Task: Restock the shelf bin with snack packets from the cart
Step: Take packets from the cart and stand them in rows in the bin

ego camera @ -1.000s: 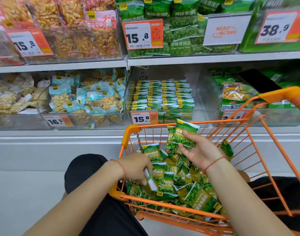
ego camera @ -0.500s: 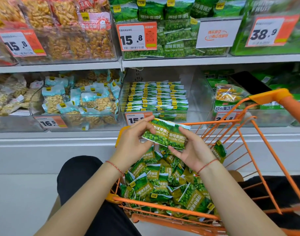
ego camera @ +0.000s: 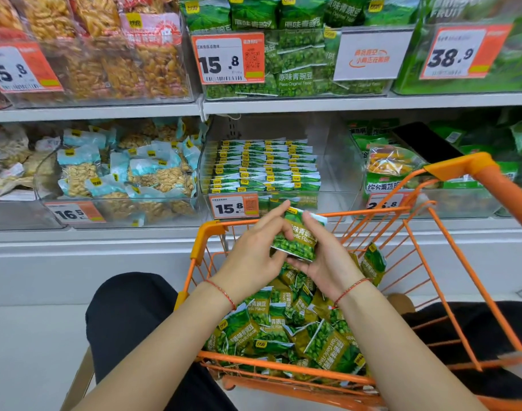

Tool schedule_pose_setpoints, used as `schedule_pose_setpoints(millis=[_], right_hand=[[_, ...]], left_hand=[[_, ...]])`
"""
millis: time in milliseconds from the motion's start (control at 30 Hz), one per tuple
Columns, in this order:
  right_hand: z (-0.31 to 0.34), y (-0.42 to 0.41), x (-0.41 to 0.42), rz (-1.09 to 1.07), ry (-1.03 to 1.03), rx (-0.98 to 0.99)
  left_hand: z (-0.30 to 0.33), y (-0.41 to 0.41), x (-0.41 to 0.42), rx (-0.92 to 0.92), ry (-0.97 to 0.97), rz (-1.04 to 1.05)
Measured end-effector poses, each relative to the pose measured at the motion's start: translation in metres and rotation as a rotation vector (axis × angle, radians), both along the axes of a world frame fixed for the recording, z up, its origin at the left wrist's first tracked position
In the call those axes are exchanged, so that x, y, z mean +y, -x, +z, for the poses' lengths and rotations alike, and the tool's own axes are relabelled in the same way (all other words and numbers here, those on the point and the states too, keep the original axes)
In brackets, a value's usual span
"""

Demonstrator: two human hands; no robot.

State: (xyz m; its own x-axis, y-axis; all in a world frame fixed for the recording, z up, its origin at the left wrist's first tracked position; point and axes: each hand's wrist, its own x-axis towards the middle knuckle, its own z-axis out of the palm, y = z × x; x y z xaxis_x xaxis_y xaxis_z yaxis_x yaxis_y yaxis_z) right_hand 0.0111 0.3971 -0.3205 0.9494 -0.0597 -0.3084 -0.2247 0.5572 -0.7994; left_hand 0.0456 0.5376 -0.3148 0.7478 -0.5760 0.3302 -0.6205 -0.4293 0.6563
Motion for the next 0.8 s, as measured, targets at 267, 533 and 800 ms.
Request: schedule_pose_setpoints(millis=[267,533,800], right_hand=[[-0.004,-0.004,0.002,-0.073,0.01,0.02],[-0.002,-0.004,0.004,-0.09,0.066,0.086],[-0.005,-0.005,-0.007,-0.263,-0.118,0.13]], left_hand=[[0.015,-0.001,-0.008,0.585,0.328,0.16],[0.009,-0.001,-0.017,0.659,0.239,0.171],[0.01,-0.007,-0.011,0.86,0.55,0.212]])
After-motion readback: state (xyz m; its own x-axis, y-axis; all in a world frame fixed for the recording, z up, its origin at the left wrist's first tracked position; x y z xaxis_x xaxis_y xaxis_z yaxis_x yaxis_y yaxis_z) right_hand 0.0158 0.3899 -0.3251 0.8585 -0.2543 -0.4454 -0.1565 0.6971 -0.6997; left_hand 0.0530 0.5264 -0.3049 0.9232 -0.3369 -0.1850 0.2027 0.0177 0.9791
